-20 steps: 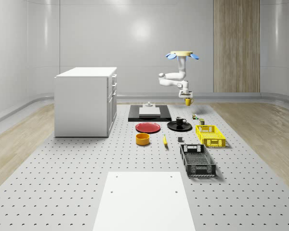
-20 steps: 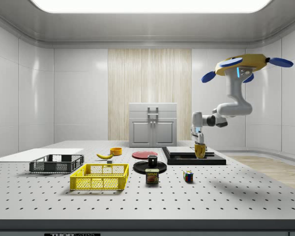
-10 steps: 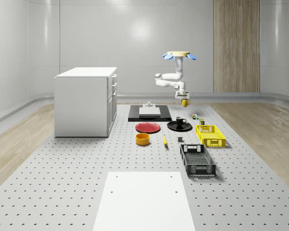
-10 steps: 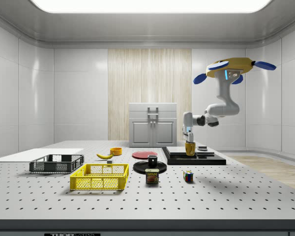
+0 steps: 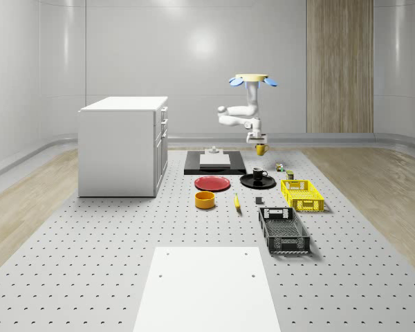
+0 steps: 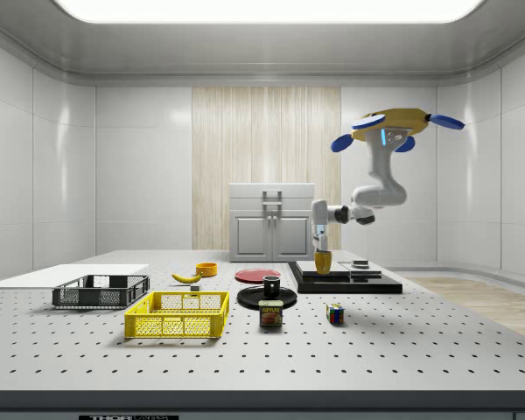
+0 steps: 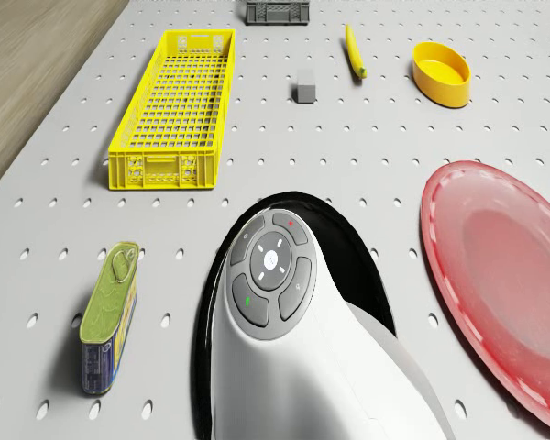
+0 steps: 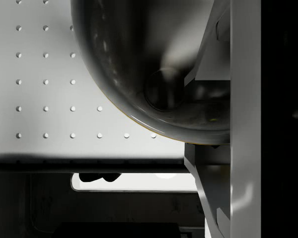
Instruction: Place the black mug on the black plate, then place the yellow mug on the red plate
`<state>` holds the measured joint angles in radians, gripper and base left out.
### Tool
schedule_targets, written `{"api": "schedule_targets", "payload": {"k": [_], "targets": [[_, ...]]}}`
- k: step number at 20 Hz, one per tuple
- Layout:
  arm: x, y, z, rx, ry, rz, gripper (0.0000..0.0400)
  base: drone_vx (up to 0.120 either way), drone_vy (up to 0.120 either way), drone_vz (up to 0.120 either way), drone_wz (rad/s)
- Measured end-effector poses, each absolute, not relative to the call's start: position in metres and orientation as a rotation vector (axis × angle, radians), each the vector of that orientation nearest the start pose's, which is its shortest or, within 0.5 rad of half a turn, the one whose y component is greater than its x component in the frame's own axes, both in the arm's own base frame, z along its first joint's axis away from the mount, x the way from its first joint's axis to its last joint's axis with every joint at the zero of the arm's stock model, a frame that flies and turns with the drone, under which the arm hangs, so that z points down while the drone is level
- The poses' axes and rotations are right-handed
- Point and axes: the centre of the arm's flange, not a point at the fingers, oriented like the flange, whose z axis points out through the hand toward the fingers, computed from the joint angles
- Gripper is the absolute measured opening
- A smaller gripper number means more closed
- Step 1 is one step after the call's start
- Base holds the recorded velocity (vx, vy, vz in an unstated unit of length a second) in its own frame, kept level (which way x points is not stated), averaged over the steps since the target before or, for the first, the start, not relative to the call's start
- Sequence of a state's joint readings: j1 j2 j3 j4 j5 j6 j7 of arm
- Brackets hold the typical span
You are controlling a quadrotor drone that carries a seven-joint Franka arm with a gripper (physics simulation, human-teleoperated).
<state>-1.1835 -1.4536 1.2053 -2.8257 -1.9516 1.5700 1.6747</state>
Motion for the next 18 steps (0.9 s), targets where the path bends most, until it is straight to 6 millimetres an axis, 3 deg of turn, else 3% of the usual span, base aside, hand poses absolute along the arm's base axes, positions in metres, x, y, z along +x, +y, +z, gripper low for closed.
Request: {"api": "schedule_targets", "payload": {"k": [18], "targets": [[0.3108, -0.002, 0.5367, 0.001, -0.002, 0.786, 0.01, 0.12, -0.12, 0.0, 0.0]]}}
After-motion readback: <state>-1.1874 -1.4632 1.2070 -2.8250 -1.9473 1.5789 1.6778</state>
